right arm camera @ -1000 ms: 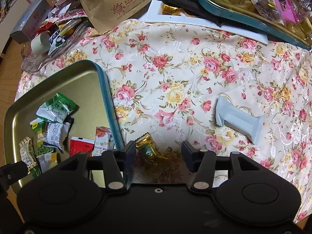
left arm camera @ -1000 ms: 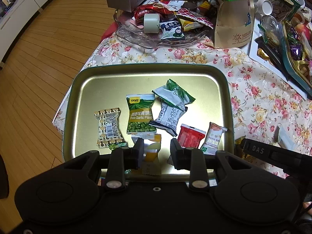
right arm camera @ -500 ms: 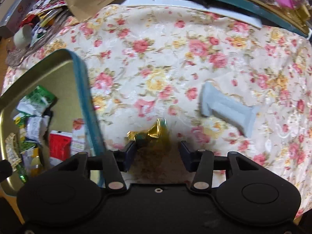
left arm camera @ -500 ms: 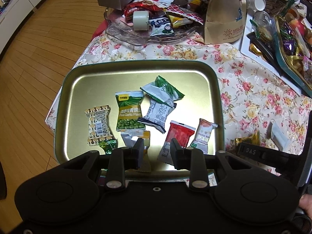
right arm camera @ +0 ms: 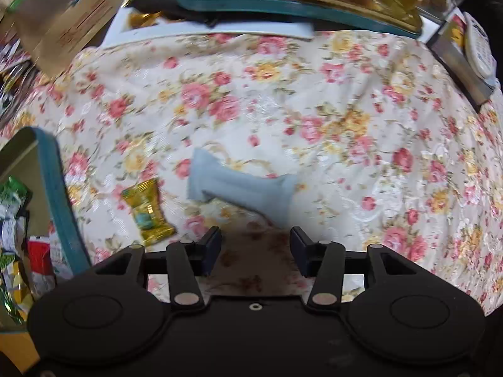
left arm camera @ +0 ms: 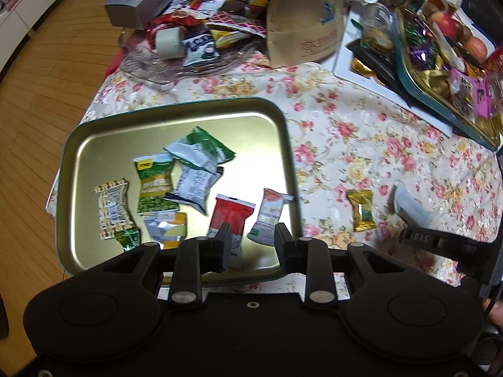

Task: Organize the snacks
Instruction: 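Move the right tool to the grey plastic piece while the left tool approaches the gold foil candy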

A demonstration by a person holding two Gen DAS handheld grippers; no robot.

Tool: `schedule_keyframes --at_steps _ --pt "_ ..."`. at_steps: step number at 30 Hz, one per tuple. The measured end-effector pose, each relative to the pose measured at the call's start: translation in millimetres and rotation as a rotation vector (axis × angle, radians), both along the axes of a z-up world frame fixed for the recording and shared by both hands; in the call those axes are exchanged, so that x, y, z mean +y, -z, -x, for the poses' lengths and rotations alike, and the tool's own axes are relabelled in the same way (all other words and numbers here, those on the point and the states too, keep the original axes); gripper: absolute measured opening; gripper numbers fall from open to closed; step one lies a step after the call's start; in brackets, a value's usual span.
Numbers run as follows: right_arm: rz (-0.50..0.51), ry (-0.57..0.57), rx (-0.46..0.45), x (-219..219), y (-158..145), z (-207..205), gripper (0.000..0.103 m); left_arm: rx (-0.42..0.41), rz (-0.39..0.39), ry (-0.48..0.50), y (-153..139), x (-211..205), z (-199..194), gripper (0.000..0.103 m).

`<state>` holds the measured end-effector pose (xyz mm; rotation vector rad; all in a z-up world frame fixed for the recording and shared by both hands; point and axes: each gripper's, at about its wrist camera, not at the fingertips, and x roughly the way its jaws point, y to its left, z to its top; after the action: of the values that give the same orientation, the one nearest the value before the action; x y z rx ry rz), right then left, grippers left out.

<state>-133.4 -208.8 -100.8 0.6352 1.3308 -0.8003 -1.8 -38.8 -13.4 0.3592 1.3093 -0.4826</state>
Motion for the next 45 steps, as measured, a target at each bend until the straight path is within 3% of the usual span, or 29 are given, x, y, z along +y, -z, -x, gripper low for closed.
schedule_keyframes --at_steps 8,13,17,29,45 --pt "-0.019 0.220 -0.180 -35.6 -20.7 27.7 0.051 0.026 0.002 0.051 4.0 -22.1 17.2 0.040" --pt "-0.024 0.298 -0.222 -43.0 -19.8 20.6 0.051 0.035 -0.014 0.073 10.0 -23.3 22.6 0.040" --pt "0.030 0.304 -0.176 -39.1 -8.8 7.6 0.051 0.046 -0.018 0.068 13.3 -18.6 20.7 0.040" --pt "0.083 0.142 -0.010 -14.2 11.1 -4.2 0.050 0.056 0.008 0.047 7.8 -9.4 13.9 0.040" --pt "0.017 0.086 0.085 -26.6 5.6 25.0 0.050 0.096 0.015 0.071 11.4 -33.6 27.9 0.040"
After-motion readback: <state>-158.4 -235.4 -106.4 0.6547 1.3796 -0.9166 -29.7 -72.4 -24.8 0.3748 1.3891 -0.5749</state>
